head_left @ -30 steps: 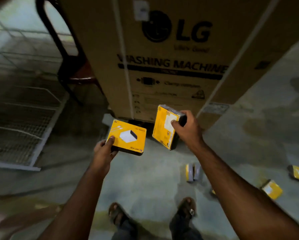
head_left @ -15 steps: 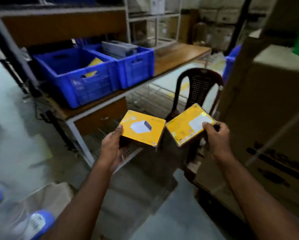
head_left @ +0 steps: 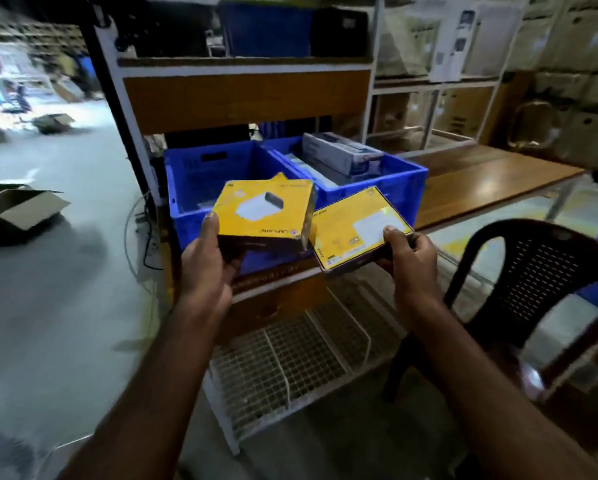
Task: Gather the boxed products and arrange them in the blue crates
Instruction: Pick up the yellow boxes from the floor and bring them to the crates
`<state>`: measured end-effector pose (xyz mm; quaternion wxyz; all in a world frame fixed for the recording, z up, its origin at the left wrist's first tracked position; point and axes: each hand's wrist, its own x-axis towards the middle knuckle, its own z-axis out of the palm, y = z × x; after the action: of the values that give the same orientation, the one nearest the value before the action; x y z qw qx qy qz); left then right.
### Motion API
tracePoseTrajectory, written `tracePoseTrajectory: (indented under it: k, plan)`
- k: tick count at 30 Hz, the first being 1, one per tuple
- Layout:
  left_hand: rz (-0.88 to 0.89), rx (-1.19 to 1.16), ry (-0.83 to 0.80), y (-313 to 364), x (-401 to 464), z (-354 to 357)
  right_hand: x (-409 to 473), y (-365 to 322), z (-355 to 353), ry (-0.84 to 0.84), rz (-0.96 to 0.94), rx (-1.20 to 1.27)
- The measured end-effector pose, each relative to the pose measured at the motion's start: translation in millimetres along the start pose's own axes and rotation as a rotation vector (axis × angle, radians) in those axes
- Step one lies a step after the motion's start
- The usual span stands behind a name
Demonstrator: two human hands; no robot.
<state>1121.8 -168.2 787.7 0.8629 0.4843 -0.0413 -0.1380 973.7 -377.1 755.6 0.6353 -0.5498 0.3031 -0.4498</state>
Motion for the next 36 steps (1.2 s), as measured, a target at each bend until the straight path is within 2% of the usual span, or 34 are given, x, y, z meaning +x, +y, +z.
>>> tracePoseTrajectory:
  k: [6, 12, 19, 25, 28, 32, 36]
  plan:
    - [0.041, 0.011, 0.144, 19.1, 97.0, 43.7, 112.8, -6.3, 63.2, -0.108, -0.022, 0.022]
    - [0.053, 0.057, 0.275, 31.6, 158.6, 39.8, 159.4, 6.8, 115.6, -0.143, -0.082, -0.049]
    - [-0.010, 0.194, 0.239, 42.1, 219.7, 26.7, 189.1, 9.7, 176.4, -0.077, -0.136, -0.127]
    - [-0.013, 0.511, 0.190, 41.6, 263.7, 25.0, 198.7, 15.4, 229.1, -0.138, -0.255, -0.331]
    - [0.044, 0.688, 0.244, 30.5, 274.0, 18.5, 201.5, 24.8, 246.8, -0.163, -0.223, -0.428]
    - [0.161, 1.054, 0.247, 16.0, 274.2, 16.6, 204.9, 39.1, 254.9, -0.124, -0.222, -0.535]
    - [0.094, 1.402, 0.264, 8.9, 281.0, 19.8, 199.2, 41.8, 257.3, -0.119, -0.330, -0.667]
